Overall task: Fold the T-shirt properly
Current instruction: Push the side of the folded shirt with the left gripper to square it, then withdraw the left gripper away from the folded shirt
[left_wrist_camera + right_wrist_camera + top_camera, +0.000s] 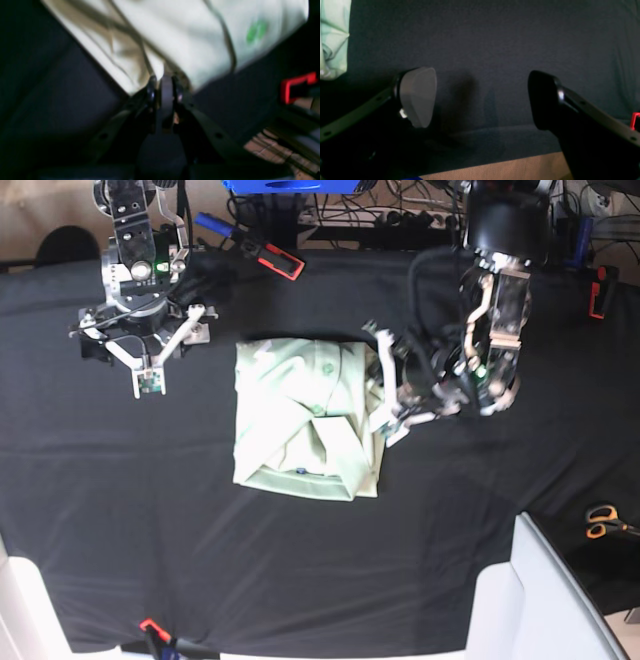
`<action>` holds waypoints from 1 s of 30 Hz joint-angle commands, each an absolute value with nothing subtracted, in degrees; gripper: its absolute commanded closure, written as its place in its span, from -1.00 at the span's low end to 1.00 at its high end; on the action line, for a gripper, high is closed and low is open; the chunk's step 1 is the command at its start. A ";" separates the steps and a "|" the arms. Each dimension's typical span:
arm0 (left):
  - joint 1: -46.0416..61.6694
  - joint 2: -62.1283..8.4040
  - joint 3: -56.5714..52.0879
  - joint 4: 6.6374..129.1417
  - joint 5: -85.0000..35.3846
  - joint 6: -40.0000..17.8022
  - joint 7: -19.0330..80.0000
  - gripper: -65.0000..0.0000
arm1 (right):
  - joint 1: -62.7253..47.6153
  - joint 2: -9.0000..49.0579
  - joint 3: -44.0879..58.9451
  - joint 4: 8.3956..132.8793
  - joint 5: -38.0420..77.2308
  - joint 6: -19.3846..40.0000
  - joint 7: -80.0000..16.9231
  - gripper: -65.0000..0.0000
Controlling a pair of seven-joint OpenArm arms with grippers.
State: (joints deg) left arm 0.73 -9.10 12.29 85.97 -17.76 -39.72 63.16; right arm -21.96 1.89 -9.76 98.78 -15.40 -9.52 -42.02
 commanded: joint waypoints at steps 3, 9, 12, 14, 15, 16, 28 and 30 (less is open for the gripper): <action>1.71 -10.51 12.26 88.48 -18.15 -40.00 62.55 1.00 | -20.97 1.98 -9.71 99.82 -16.04 -9.89 -41.01 -0.67; 4.09 -11.91 12.18 89.54 -18.24 -40.00 62.55 1.00 | -20.53 1.98 -9.71 99.82 -16.04 -9.89 -41.01 -0.67; 5.41 -13.14 12.18 92.53 -18.24 -40.00 62.46 1.00 | -20.44 1.98 -9.71 99.82 -16.04 -9.89 -41.01 -0.67; 6.02 -14.02 12.09 94.64 -18.24 -40.00 62.46 1.00 | -20.44 1.98 -9.80 99.82 -16.04 -9.89 -41.01 -0.67; 6.29 -14.37 12.09 95.25 -18.24 -40.00 62.46 1.00 | -20.44 1.98 -9.80 99.82 -16.04 -9.89 -41.01 -0.67; 6.37 -14.73 12.09 95.60 -18.24 -40.00 62.46 1.00 | -20.44 1.89 -9.80 99.82 -16.04 -9.89 -41.01 -0.67; 10.07 -14.90 12.00 96.13 -11.74 -40.00 62.46 0.59 | -20.44 1.98 -15.96 101.67 -16.04 -9.89 -41.54 -0.67; 11.12 -15.08 11.30 97.89 -11.65 -40.00 62.46 0.42 | -20.44 1.98 -15.69 101.67 -16.04 -9.89 -41.54 -0.67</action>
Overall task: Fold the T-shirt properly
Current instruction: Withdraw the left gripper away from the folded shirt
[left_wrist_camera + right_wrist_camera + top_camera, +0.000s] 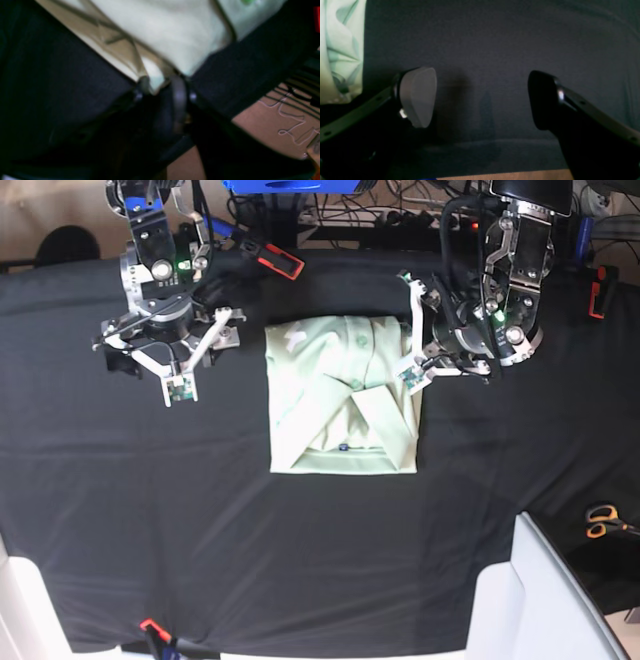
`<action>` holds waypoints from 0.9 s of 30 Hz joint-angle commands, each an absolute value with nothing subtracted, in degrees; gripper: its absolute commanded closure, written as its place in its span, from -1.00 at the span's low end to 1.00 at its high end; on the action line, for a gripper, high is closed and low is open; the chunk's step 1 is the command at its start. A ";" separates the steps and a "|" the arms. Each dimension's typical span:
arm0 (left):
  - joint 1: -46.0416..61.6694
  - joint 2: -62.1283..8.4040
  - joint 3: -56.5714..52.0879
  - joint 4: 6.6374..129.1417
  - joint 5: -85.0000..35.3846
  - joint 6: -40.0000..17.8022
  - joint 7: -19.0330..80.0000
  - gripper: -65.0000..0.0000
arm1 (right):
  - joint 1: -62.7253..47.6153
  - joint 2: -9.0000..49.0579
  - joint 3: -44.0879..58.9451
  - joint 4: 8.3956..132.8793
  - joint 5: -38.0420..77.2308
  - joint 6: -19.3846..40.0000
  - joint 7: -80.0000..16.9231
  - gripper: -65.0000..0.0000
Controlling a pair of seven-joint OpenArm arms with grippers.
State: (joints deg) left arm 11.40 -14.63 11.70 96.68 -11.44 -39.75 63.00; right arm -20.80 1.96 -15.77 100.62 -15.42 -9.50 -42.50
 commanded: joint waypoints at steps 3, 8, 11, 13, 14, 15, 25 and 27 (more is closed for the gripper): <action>13.23 -15.08 6.73 101.41 -11.56 -40.00 62.46 0.29 | -20.44 1.98 -15.69 101.67 -16.04 -9.89 -41.54 -0.67; 11.30 -14.64 0.92 102.81 -11.56 -40.00 62.46 0.24 | -20.09 1.98 -16.04 101.67 -16.04 -9.89 -41.54 -0.67; 7.43 -14.46 0.13 100.88 -11.91 -40.00 62.46 0.24 | -20.09 1.98 -16.04 102.11 -16.04 -9.89 -41.45 -0.67; 4.53 -13.05 -0.13 100.97 -12.18 -40.00 63.60 0.25 | -20.09 1.98 -16.04 103.34 -16.04 -9.89 -41.36 -0.67; 3.21 -11.82 -0.48 101.58 -12.18 -40.00 65.63 0.25 | -20.09 2.15 -16.04 103.87 -16.04 -9.89 -41.36 -0.67; 1.27 -10.59 -0.57 102.64 -12.18 -40.00 68.35 0.26 | -20.09 2.33 -16.04 104.66 -16.04 -9.89 -41.54 -0.67; -5.41 -4.18 -0.31 106.86 -11.47 -40.00 78.64 0.27 | -20.53 2.33 -16.04 105.80 -16.04 -9.89 -41.63 -0.67; -3.12 -6.37 -1.45 107.03 -11.47 -40.00 77.76 0.27 | -20.88 2.33 -15.78 105.80 -16.04 -9.89 -41.63 -0.67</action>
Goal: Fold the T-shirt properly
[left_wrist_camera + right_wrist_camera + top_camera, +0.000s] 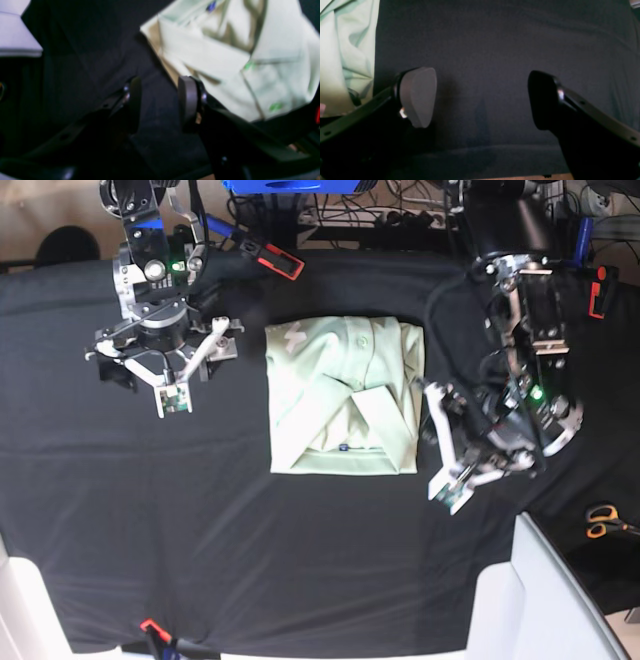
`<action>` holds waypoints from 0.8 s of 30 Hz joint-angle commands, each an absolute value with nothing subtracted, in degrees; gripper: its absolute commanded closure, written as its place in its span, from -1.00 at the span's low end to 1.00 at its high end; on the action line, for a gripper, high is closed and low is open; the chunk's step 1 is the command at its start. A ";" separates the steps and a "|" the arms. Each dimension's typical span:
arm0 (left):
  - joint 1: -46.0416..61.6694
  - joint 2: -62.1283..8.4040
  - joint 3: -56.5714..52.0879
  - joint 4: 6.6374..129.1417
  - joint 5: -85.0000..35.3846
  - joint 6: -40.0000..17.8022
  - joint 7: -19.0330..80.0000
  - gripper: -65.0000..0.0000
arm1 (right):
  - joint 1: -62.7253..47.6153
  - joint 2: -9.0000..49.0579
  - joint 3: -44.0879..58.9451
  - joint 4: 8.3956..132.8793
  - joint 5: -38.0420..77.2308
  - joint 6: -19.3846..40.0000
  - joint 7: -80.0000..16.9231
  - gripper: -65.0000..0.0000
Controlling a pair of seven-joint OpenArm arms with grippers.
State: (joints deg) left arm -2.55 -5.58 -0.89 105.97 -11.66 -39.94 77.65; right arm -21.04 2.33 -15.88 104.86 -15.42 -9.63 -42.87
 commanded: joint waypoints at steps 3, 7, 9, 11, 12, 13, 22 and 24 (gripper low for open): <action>1.98 -10.59 -4.62 106.95 -11.47 -40.00 71.16 0.27 | -21.85 2.42 -15.69 105.98 -16.04 -9.89 -41.19 -0.67; 7.87 -15.34 -9.80 106.77 -11.47 -40.00 64.84 0.27 | -21.58 2.42 -16.04 105.80 -16.04 -9.89 -41.19 -0.67; 9.98 -16.92 -11.82 106.59 -11.47 -40.00 63.16 0.27 | -21.32 2.15 -16.13 105.89 -16.04 -9.89 -41.19 -0.67; 12.09 -18.24 -13.23 106.59 -11.47 -40.00 61.76 0.27 | -20.88 1.98 -16.22 105.89 -16.04 -9.89 -41.19 -0.67; 13.14 -18.68 -13.67 106.59 -11.47 -40.00 61.05 0.27 | -20.62 1.89 -16.57 105.98 -16.04 -9.89 -41.19 -0.67; 14.29 -18.86 -13.93 106.59 -11.47 -40.00 60.18 0.27 | -20.53 1.98 -17.71 105.89 -16.04 -9.89 -41.19 -0.67; 23.78 -19.12 -14.64 106.51 -11.47 -40.00 43.56 0.27 | -20.53 3.38 -20.53 106.07 -16.13 -9.89 -37.67 -0.66; 24.92 -19.03 -14.73 106.51 -11.47 -40.00 40.66 0.31 | -21.23 5.23 -19.65 106.07 -16.13 -9.89 -35.65 -0.62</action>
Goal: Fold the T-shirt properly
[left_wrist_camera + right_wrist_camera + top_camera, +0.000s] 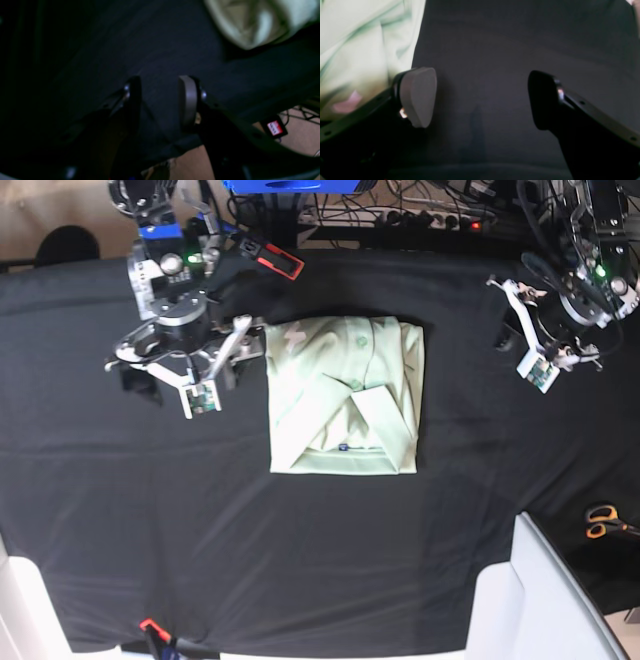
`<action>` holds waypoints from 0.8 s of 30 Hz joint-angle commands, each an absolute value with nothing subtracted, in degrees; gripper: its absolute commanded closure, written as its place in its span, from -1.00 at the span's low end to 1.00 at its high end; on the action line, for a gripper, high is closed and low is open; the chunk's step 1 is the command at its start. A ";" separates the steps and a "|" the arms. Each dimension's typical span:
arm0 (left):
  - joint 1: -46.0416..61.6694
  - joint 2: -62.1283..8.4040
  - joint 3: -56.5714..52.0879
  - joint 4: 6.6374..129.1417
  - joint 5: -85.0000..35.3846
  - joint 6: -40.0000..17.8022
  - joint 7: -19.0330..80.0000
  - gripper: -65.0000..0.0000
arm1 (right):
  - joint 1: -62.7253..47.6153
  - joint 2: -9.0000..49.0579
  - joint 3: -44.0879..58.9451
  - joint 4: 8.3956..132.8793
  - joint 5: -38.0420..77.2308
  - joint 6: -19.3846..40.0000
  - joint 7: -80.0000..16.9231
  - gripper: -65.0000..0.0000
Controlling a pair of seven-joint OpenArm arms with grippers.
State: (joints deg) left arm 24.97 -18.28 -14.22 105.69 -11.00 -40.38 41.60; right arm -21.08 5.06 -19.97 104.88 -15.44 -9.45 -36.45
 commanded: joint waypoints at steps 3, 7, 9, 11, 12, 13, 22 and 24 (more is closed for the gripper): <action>25.45 -19.03 -14.81 105.45 -11.47 -40.00 37.14 0.92 | -22.73 7.34 -17.01 106.07 -16.13 -9.89 -33.01 -0.24; 25.27 -19.12 -15.96 100.00 -7.87 -40.00 32.13 1.00 | -25.27 7.43 -11.12 106.15 -16.13 -9.89 -29.58 0.64; 25.54 -18.68 -15.78 98.07 -2.42 -40.00 28.35 1.00 | -26.86 7.34 -8.92 106.15 -16.13 -9.89 -28.53 1.00; 27.03 -17.80 -15.87 96.84 3.21 -40.00 24.84 1.00 | -28.79 7.34 -7.96 106.33 -16.13 -9.89 -27.47 0.97; 28.00 -17.45 -15.96 96.04 6.20 -40.00 22.55 1.00 | -29.85 7.43 -7.96 106.59 -16.13 -9.89 -26.95 0.95; 29.23 -17.45 -16.22 94.73 8.92 -40.00 19.91 1.00 | -31.25 7.52 -8.04 106.86 -16.13 -9.89 -26.51 0.97; 34.86 -17.19 -25.80 77.76 12.35 -40.00 -5.14 1.00 | -37.14 5.49 -7.60 106.59 -16.04 -9.89 -21.23 0.99; 37.05 -15.60 -26.95 78.55 12.62 -40.00 -8.92 1.00 | -38.46 5.14 -5.76 106.86 -16.04 -9.89 -21.32 0.99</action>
State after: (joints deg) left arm 35.86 -15.40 -26.55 78.15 12.64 -39.92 -8.75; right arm -37.85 4.78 -6.22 105.62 -15.40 -8.97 -22.28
